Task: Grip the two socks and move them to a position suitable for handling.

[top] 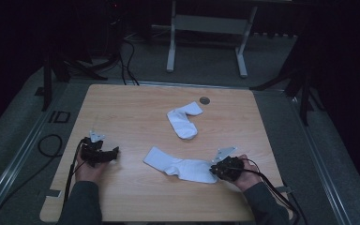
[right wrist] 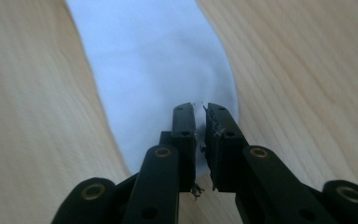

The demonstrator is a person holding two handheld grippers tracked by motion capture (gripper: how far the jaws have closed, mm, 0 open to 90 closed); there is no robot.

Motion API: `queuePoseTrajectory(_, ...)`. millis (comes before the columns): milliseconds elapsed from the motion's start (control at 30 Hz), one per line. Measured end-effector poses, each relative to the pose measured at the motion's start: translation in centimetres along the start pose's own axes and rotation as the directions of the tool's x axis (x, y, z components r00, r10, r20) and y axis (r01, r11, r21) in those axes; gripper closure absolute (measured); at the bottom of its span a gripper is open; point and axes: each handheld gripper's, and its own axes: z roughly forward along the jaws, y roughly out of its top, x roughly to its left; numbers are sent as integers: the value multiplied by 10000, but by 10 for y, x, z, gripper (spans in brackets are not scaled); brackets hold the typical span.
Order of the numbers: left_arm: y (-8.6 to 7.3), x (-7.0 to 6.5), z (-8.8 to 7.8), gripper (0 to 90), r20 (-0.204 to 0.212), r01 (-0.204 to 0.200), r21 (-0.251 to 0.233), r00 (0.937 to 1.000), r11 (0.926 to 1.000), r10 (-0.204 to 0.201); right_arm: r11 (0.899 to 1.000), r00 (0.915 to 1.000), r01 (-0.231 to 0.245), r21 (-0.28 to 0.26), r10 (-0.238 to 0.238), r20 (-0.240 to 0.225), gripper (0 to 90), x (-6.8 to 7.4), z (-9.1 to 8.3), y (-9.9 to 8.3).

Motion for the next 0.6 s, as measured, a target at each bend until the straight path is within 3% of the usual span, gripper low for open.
queuePoseTrajectory(67,0,0,0,153,-1,1,-3,10000,10000,-1,10000,10000,14,94,-14,-5,846,-3,6,-2)
queuePoseTrajectory(400,0,0,0,153,1,30,-29,10000,10000,-30,9978,9989,-363,-562,379,282,851,-23,16,6)
queuePoseTrajectory(600,0,0,0,153,1,31,-29,10000,10000,-31,9932,9984,-365,-1107,412,397,844,-20,6,16)
